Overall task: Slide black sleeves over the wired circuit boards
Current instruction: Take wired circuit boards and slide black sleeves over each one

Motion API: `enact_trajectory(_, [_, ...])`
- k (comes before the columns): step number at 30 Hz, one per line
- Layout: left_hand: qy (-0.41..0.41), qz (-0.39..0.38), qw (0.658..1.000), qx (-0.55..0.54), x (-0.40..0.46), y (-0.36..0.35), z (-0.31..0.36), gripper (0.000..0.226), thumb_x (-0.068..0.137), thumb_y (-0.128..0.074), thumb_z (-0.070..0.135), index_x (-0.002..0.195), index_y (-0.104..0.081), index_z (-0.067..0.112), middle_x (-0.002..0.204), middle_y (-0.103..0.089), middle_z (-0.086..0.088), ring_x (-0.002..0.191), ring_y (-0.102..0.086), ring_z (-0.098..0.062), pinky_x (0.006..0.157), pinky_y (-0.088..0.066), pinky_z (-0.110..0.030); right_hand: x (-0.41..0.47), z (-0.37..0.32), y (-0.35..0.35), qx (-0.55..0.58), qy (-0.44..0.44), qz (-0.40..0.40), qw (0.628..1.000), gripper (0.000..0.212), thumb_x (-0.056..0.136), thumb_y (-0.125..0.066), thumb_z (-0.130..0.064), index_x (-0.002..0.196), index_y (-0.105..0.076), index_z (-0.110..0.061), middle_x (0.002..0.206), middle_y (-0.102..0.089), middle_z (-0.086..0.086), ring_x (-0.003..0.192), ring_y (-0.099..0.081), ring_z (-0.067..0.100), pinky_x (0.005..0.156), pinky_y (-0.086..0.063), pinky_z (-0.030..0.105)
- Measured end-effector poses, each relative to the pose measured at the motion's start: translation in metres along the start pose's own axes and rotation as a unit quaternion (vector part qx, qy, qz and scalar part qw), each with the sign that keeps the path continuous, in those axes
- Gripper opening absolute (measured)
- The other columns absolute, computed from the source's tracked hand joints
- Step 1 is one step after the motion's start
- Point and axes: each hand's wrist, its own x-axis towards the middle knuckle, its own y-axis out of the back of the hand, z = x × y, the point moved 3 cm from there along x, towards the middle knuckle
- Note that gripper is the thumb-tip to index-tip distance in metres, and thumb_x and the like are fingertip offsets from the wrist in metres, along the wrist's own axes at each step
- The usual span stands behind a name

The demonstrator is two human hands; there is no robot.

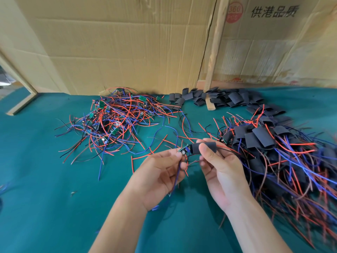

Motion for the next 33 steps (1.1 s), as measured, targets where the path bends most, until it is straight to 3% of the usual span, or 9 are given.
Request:
enact_trajectory(8, [-0.026, 0.021, 0.998, 0.052, 0.0, 0.003, 0.003, 0.02, 0.07, -0.07, 0.009, 0.09, -0.068, 0.006, 0.075, -0.067, -0.007, 0.058, -0.065, -0.014, 0.057, -0.055, -0.021, 0.0, 0.0, 0.0, -0.013, -0.001, 0.003, 1.0, 0.039, 0.062, -0.081, -0.01, 0.099, -0.07, -0.009, 0.098, -0.078, 0.007, 0.059, -0.064, 0.008, 0.055, -0.052, 0.016])
enact_trajectory(13, [-0.018, 0.034, 0.997, 0.07, -0.001, 0.004, 0.004, 0.011, 0.068, -0.073, 0.009, 0.079, -0.071, 0.01, 0.074, -0.067, -0.008, 0.056, -0.065, -0.016, 0.055, -0.053, -0.023, 0.0, -0.002, 0.001, -0.012, 0.0, 0.001, 1.0, 0.036, 0.06, -0.082, -0.012, 0.094, -0.072, -0.012, 0.097, -0.078, 0.006, 0.059, -0.063, 0.007, 0.055, -0.052, 0.016])
enact_trajectory(17, [-0.022, 0.054, 0.993, 0.1, 0.0, 0.004, 0.005, 0.006, 0.084, -0.067, 0.003, 0.085, -0.069, 0.008, 0.074, -0.068, -0.007, 0.055, -0.064, -0.016, 0.055, -0.052, -0.023, 0.001, 0.0, 0.001, 0.007, -0.019, -0.007, 1.0, 0.032, 0.066, -0.079, -0.01, 0.097, -0.073, -0.011, 0.094, -0.077, 0.003, 0.059, -0.061, 0.005, 0.055, -0.051, 0.014])
enact_trajectory(20, [-0.027, 0.061, 0.991, 0.113, 0.0, 0.002, 0.005, 0.011, 0.086, -0.066, 0.002, 0.08, -0.07, 0.01, 0.073, -0.068, -0.007, 0.055, -0.064, -0.016, 0.056, -0.052, -0.022, 0.001, 0.0, 0.003, 0.002, -0.023, -0.004, 1.0, 0.04, 0.066, -0.079, -0.011, 0.104, -0.07, -0.007, 0.091, -0.077, 0.001, 0.058, -0.061, 0.003, 0.054, -0.051, 0.014])
enact_trajectory(26, [-0.039, 0.066, 0.992, 0.097, -0.003, 0.003, 0.01, 0.02, 0.087, -0.067, 0.003, 0.072, -0.075, 0.013, 0.074, -0.069, -0.009, 0.056, -0.066, -0.016, 0.054, -0.054, -0.022, 0.001, -0.001, 0.001, -0.034, -0.014, -0.023, 0.999, 0.036, 0.061, -0.082, -0.009, 0.095, -0.073, -0.01, 0.098, -0.078, 0.008, 0.062, -0.066, 0.009, 0.055, -0.052, 0.017])
enact_trajectory(30, [-0.027, 0.061, 0.993, 0.098, -0.004, 0.0, 0.009, 0.011, 0.089, -0.065, 0.003, 0.083, -0.071, 0.01, 0.075, -0.07, -0.007, 0.058, -0.067, -0.015, 0.057, -0.054, -0.022, 0.0, -0.001, 0.001, -0.02, -0.026, -0.034, 0.999, 0.042, 0.058, -0.083, -0.01, 0.098, -0.072, -0.009, 0.098, -0.078, 0.008, 0.062, -0.066, 0.008, 0.055, -0.053, 0.017])
enact_trajectory(33, [-0.049, 0.062, 0.984, 0.162, -0.003, -0.001, 0.009, 0.009, 0.09, -0.066, 0.002, 0.088, -0.066, 0.01, 0.075, -0.07, -0.007, 0.06, -0.069, -0.016, 0.059, -0.055, -0.021, 0.0, 0.0, 0.001, -0.033, -0.022, -0.03, 0.999, 0.046, 0.056, -0.085, -0.01, 0.099, -0.072, -0.008, 0.099, -0.078, 0.01, 0.068, -0.069, 0.011, 0.057, -0.054, 0.018])
